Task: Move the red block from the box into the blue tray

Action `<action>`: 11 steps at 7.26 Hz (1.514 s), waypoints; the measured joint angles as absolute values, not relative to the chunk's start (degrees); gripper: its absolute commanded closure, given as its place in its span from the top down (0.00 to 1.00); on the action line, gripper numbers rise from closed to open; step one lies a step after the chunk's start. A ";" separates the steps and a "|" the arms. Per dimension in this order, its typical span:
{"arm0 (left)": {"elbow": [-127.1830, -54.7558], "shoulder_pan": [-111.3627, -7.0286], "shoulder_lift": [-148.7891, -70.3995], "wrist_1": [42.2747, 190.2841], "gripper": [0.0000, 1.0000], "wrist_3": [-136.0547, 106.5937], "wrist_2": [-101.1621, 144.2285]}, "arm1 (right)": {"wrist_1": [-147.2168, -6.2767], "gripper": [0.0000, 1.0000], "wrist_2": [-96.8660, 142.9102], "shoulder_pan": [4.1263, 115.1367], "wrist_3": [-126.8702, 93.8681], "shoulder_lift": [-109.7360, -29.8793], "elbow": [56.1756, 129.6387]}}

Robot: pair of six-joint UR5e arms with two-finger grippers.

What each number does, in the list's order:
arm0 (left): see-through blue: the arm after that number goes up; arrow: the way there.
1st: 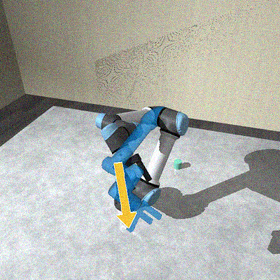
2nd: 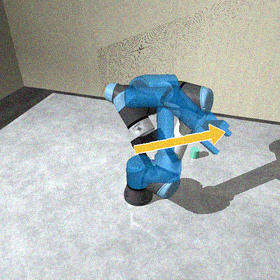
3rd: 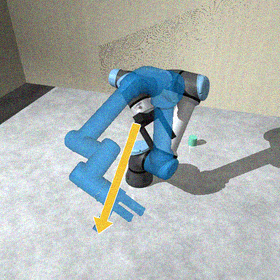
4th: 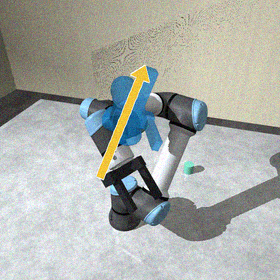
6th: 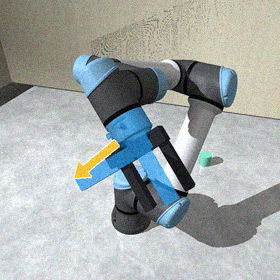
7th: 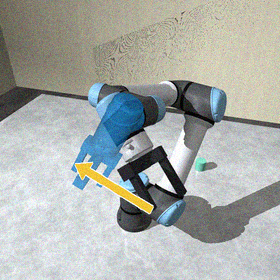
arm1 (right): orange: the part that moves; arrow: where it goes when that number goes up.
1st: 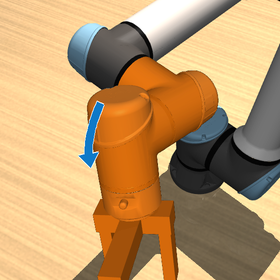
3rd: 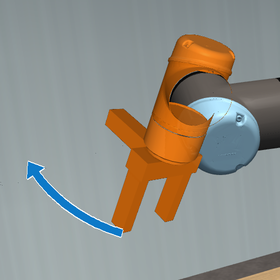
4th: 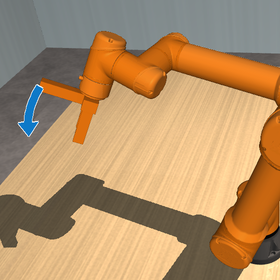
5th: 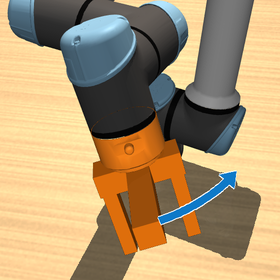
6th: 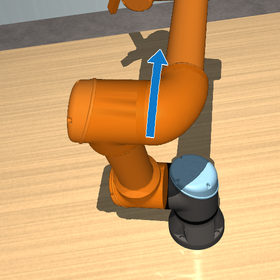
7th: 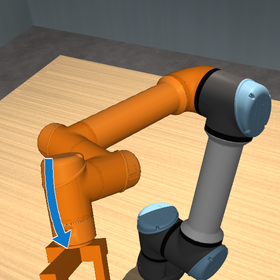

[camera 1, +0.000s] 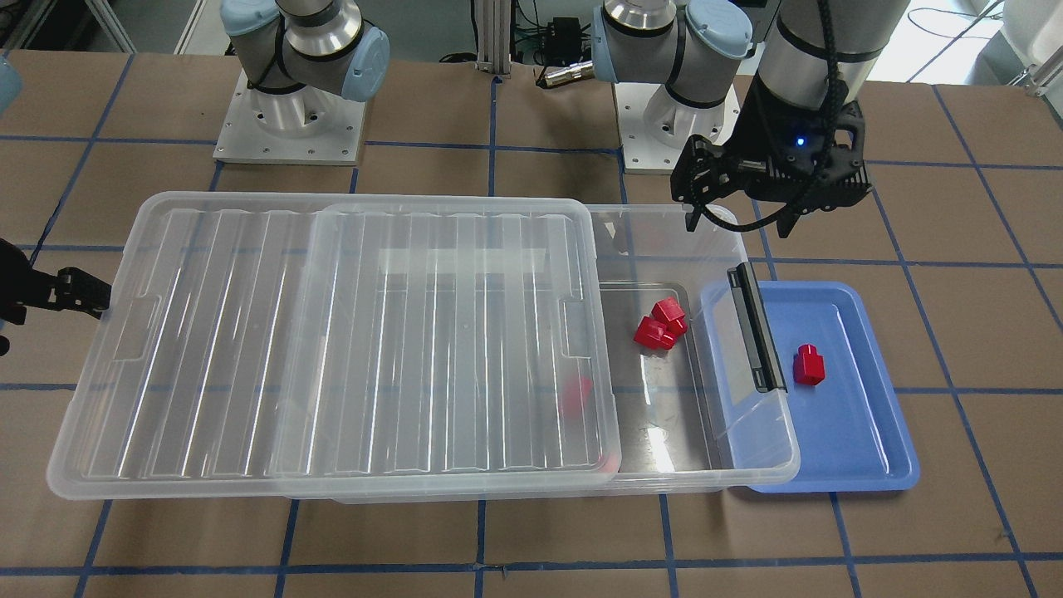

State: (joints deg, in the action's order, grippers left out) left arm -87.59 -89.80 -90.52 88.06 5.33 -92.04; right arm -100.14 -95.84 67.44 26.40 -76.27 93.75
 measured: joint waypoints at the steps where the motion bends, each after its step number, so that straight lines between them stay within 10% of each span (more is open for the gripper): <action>1: -87.83 -89.06 -89.73 88.17 1.00 5.46 -91.89 | -99.93 1.00 -95.54 68.25 25.05 -76.28 93.81; 11: -87.82 -86.84 -87.66 92.65 1.00 5.95 -91.73 | -100.12 1.00 -90.46 79.46 6.65 -77.59 95.53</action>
